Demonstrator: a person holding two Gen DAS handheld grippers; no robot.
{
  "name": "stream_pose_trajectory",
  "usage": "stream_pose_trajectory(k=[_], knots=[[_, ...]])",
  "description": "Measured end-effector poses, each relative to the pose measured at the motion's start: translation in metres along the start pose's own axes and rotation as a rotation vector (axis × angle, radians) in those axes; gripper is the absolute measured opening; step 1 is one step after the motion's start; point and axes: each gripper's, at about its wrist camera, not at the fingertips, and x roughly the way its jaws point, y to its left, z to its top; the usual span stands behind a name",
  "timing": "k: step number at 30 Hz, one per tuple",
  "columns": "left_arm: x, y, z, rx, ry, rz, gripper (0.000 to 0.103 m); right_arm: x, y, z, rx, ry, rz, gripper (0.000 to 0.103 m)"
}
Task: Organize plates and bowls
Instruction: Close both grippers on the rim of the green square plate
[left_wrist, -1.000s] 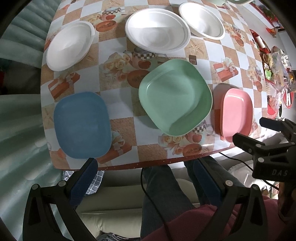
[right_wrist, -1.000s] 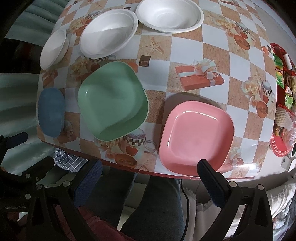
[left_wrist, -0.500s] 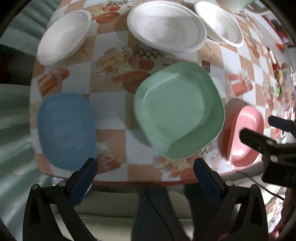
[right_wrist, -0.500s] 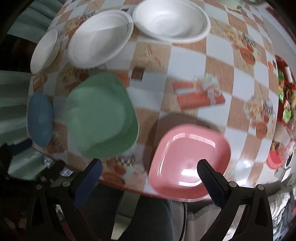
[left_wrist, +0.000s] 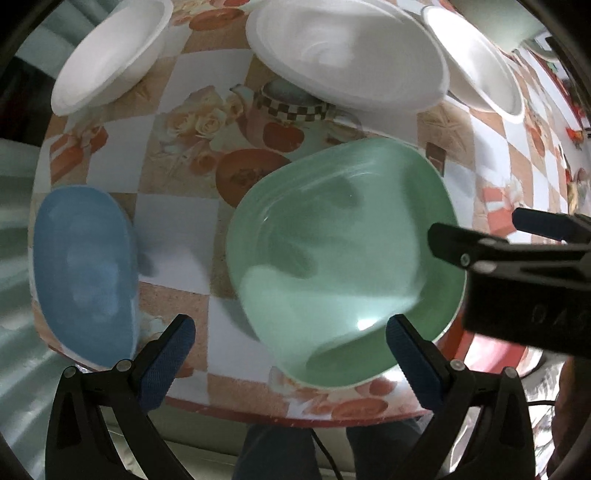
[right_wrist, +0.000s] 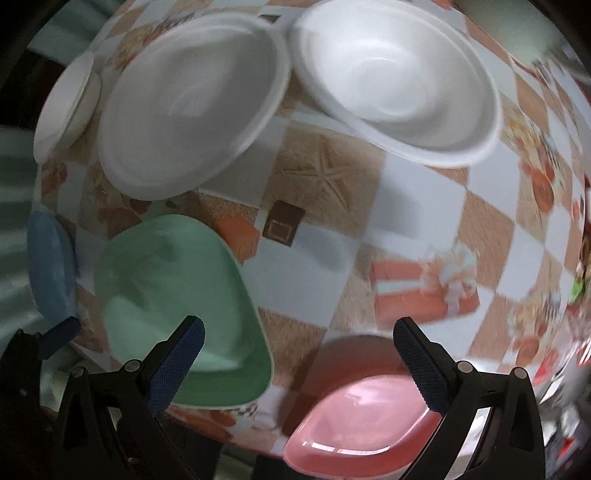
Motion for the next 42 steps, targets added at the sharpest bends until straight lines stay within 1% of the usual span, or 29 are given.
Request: stream_pose_trajectory(k=[4, 7, 10, 12, 13, 14, 15, 17, 19, 20, 23, 24, 26, 27, 28, 29, 31, 32, 33, 34, 35, 36, 37, 39, 41, 42], knots=[[0.006, 0.003, 0.017, -0.021, -0.034, 0.014, 0.103, 0.020, 0.003, 0.002, -0.034, 0.014, -0.012, 0.103], [0.008, 0.011, 0.032, -0.041, -0.046, 0.011, 0.103, 0.031, -0.001, 0.001, -0.035, 0.026, -0.017, 0.103], [0.013, 0.015, 0.046, -0.053, -0.050, 0.032, 0.103, 0.043, -0.003, -0.005, -0.035, 0.040, -0.018, 0.103], [0.016, 0.017, 0.056, -0.054, -0.042, 0.032, 0.103, 0.046, -0.001, -0.011, -0.062, 0.019, -0.034, 0.103], [0.018, 0.019, 0.059, -0.058, -0.038, 0.031, 0.102, 0.045, -0.003, -0.002, -0.070, 0.018, -0.044, 0.103], [0.021, 0.021, 0.060, -0.059, -0.032, 0.032, 0.100, 0.047, -0.002, -0.005, -0.079, 0.007, -0.046, 0.103], [0.023, 0.022, 0.067, -0.059, -0.026, 0.032, 0.099, 0.047, 0.000, 0.000, -0.103, 0.012, 0.051, 0.103], [0.026, 0.025, 0.075, -0.066, -0.016, 0.038, 0.099, 0.051, 0.003, -0.005, -0.108, 0.007, 0.062, 0.103], [0.028, 0.029, 0.082, -0.074, -0.007, 0.010, 0.098, 0.053, 0.003, -0.010, -0.108, 0.000, 0.093, 0.103], [0.028, 0.031, 0.089, -0.074, -0.008, 0.008, 0.098, 0.055, 0.001, -0.015, -0.109, -0.004, 0.108, 0.103], [0.026, 0.033, 0.103, -0.053, -0.018, 0.011, 0.095, 0.056, 0.005, -0.021, -0.119, -0.020, 0.107, 0.097], [0.026, 0.031, 0.101, -0.047, -0.022, 0.014, 0.093, 0.055, 0.008, -0.022, -0.125, -0.027, 0.109, 0.092], [0.026, 0.029, 0.107, -0.039, -0.024, 0.017, 0.091, 0.054, 0.012, -0.028, -0.145, -0.044, 0.107, 0.080], [0.026, 0.030, 0.112, -0.037, -0.025, 0.017, 0.089, 0.053, 0.015, -0.030, -0.160, -0.055, 0.106, 0.069], [0.026, 0.027, 0.111, -0.034, -0.026, 0.019, 0.088, 0.052, 0.017, -0.034, -0.173, -0.064, 0.113, 0.059], [0.025, 0.028, 0.118, -0.025, -0.030, 0.021, 0.086, 0.053, 0.020, -0.037, -0.185, -0.069, 0.121, 0.057], [0.022, 0.026, 0.123, -0.002, -0.041, 0.021, 0.079, 0.056, 0.025, -0.040, -0.192, -0.067, 0.112, 0.056], [0.020, 0.023, 0.127, 0.009, -0.047, 0.020, 0.073, 0.058, 0.027, -0.043, -0.192, -0.068, 0.117, 0.056], [0.019, 0.022, 0.124, 0.016, -0.051, 0.017, 0.068, 0.057, 0.026, -0.042, -0.189, -0.067, 0.123, 0.052], [0.017, 0.023, 0.130, 0.023, -0.057, 0.014, 0.063, 0.058, 0.028, -0.046, -0.185, -0.064, 0.145, 0.044], [0.014, 0.029, 0.127, 0.035, -0.061, 0.013, 0.057, 0.053, 0.034, -0.042, -0.177, -0.054, 0.178, 0.039], [0.012, 0.038, 0.122, 0.046, -0.060, 0.025, 0.056, 0.032, 0.041, -0.032, -0.166, -0.044, 0.189, 0.034], [0.012, 0.044, 0.115, 0.042, -0.060, 0.019, 0.055, 0.034, 0.044, -0.035, -0.157, -0.041, 0.180, 0.034], [0.011, 0.043, 0.119, 0.031, -0.056, 0.018, 0.049, 0.036, 0.046, -0.038, -0.136, -0.031, 0.191, 0.034], [0.007, 0.051, 0.127, 0.004, -0.043, -0.001, 0.046, 0.033, 0.044, -0.039, -0.113, -0.014, 0.207, 0.034], [0.007, 0.058, 0.121, -0.005, -0.043, -0.010, 0.046, 0.033, 0.044, -0.041, -0.111, -0.010, 0.212, 0.033]])
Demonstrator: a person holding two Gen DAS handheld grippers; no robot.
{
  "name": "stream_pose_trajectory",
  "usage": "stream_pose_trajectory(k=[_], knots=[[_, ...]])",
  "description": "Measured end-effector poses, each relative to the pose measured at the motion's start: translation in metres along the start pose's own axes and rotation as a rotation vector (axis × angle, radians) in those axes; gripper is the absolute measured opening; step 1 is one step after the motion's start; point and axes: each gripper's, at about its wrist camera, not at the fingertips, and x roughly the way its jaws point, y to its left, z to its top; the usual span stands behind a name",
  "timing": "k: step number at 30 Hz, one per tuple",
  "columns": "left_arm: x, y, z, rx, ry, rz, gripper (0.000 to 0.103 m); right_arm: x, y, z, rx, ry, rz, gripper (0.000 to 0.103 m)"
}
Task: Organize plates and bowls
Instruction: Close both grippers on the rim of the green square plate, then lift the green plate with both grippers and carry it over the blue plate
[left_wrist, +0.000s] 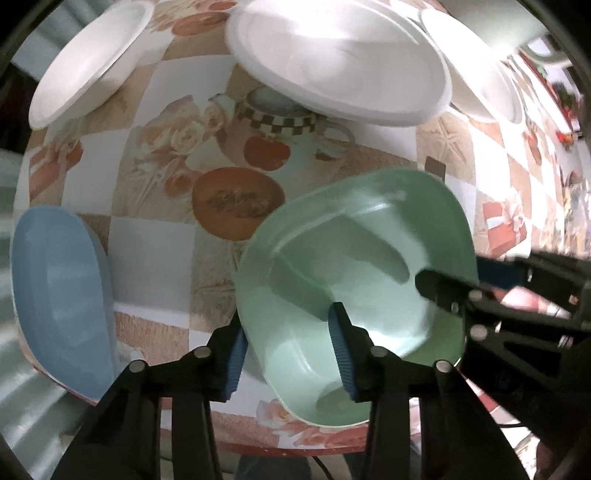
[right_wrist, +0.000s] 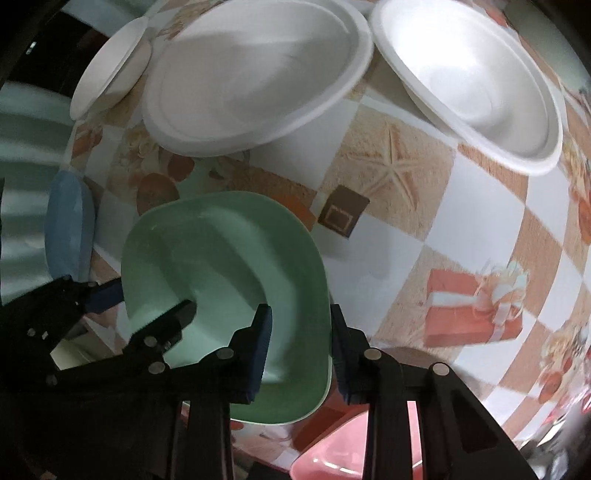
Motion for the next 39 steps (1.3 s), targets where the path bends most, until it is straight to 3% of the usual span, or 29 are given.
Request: stream_pose_trajectory(k=[8, 18, 19, 27, 29, 31, 39], knots=[[-0.031, 0.012, 0.015, 0.056, -0.046, 0.023, 0.046, 0.000, 0.010, -0.039, 0.067, 0.021, 0.042, 0.034], [-0.062, 0.009, 0.016, 0.105, -0.059, 0.027, 0.046, -0.021, 0.023, -0.040, 0.112, 0.024, 0.035, 0.034], [-0.066, 0.010, 0.016, 0.110, -0.065, 0.028, 0.046, -0.023, 0.011, -0.038, 0.112, 0.023, 0.034, 0.034], [-0.090, -0.005, -0.022, 0.112, -0.081, 0.027, 0.046, -0.050, -0.009, -0.024, 0.129, 0.025, 0.039, 0.034], [-0.098, -0.003, -0.019, 0.108, -0.089, 0.028, 0.046, -0.053, -0.005, -0.023, 0.130, 0.024, 0.038, 0.034], [-0.092, -0.005, -0.042, 0.103, -0.098, 0.023, 0.046, -0.058, 0.005, -0.020, 0.129, 0.025, 0.041, 0.034], [-0.119, 0.021, -0.048, 0.074, -0.131, 0.029, 0.046, -0.065, 0.026, -0.013, 0.109, 0.011, 0.021, 0.034]])
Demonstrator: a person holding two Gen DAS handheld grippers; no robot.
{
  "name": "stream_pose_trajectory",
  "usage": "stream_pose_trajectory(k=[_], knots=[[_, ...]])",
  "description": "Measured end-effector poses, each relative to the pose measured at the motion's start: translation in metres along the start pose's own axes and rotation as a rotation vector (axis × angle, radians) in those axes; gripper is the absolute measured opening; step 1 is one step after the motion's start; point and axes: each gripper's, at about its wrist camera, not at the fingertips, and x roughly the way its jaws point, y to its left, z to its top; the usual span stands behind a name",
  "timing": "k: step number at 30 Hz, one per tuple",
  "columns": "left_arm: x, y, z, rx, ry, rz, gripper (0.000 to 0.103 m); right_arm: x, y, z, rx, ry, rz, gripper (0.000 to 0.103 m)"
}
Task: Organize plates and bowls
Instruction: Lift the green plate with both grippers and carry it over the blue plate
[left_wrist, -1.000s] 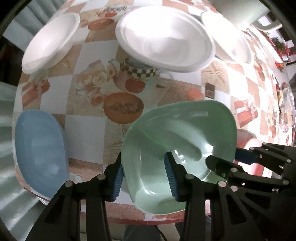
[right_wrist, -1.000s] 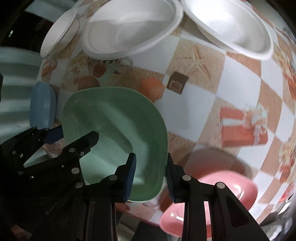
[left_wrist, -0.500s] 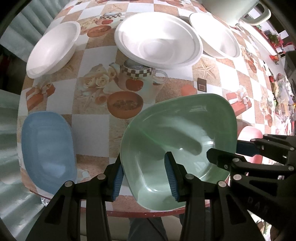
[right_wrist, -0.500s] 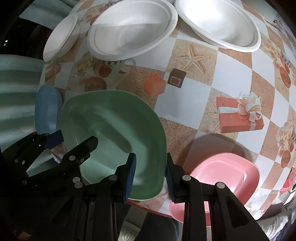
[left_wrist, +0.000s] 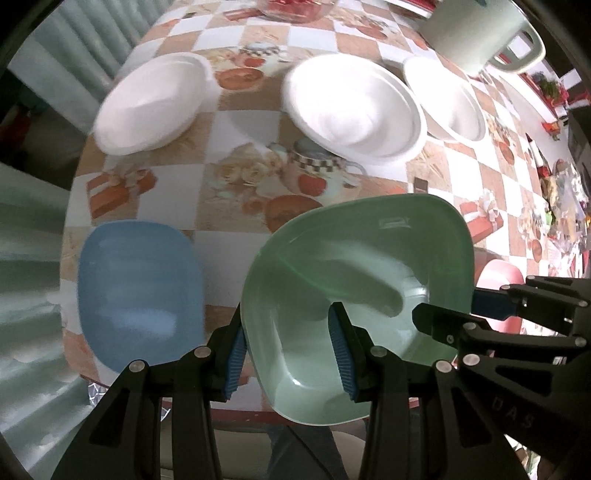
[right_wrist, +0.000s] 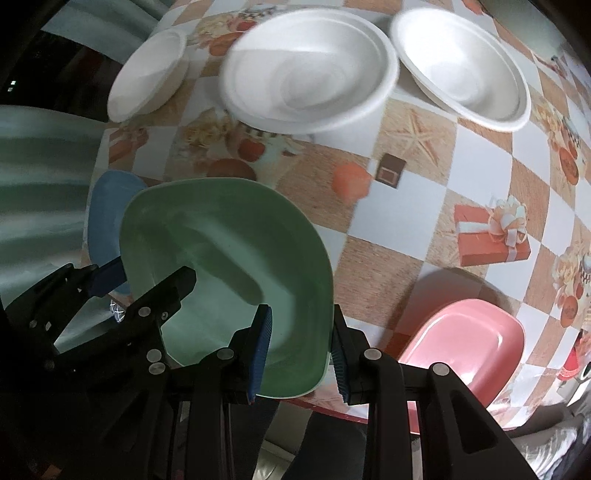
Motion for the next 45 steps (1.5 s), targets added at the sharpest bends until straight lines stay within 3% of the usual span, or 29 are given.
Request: stream_pose_trajectory(k=[11, 13, 28, 45], knots=[[-0.013, 0.046, -0.026, -0.071, -0.042, 0.032, 0.046, -0.005, 0.061, 0.013, -0.071, -0.005, 0.007, 0.034], [-0.001, 0.051, -0.026, -0.082, -0.045, 0.041, 0.046, -0.007, 0.072, 0.014, -0.086, -0.009, 0.004, 0.034], [-0.019, 0.118, -0.037, -0.137, -0.059, 0.092, 0.045, -0.002, 0.141, 0.023, -0.153, 0.004, 0.028, 0.034], [-0.006, 0.158, -0.031, -0.104, -0.042, 0.119, 0.044, 0.022, 0.167, 0.036, -0.096, 0.025, 0.064, 0.034]])
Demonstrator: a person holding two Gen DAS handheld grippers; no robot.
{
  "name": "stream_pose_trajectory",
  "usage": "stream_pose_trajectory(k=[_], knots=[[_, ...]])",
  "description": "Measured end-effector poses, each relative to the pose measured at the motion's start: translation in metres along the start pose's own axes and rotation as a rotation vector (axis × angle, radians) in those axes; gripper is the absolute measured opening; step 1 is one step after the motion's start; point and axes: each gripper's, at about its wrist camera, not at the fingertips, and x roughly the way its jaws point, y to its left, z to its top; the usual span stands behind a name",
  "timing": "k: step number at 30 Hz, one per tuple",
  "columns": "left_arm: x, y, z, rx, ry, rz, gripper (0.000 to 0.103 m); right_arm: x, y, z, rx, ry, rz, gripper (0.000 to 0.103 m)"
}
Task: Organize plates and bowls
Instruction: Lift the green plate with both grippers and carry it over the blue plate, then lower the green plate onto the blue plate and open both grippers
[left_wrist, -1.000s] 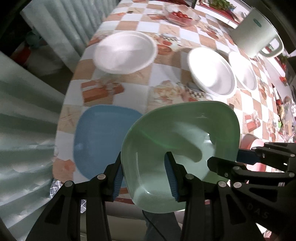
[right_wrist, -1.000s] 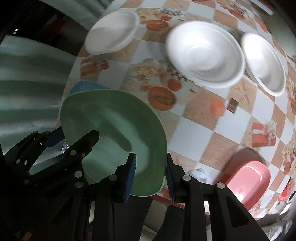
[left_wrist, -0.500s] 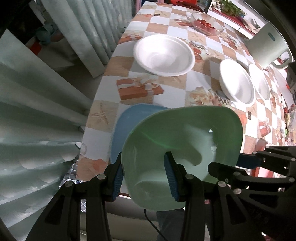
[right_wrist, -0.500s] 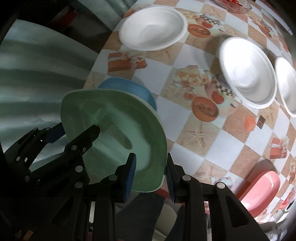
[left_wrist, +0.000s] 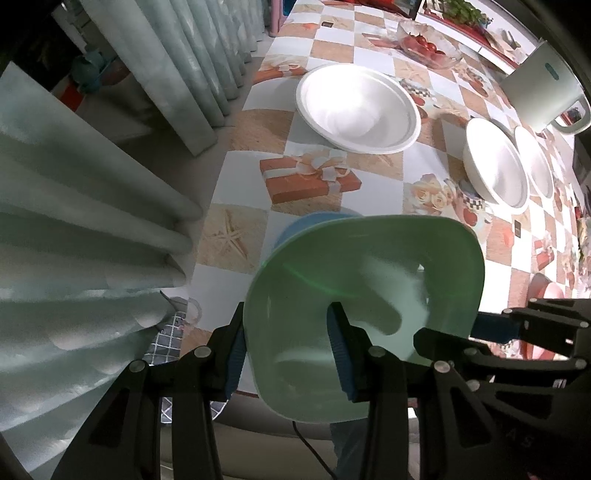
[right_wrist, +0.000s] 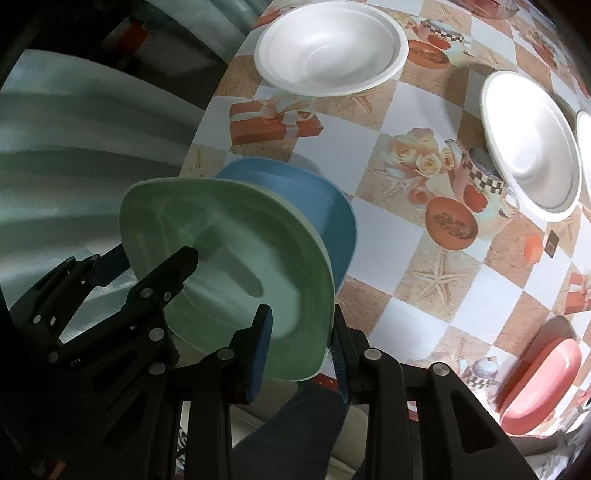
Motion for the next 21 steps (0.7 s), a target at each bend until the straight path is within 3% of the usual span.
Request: stream_pose_trajectory(k=[19, 21], knots=[[0.036, 0.001, 0.015, 0.059, 0.000, 0.012, 0.044, 0.026, -0.010, 0.009, 0.108, -0.012, -0.006, 0.034], [0.036, 0.001, 0.015, 0.058, -0.003, 0.016, 0.054, 0.026, -0.010, 0.011, 0.110, -0.016, -0.014, 0.034]])
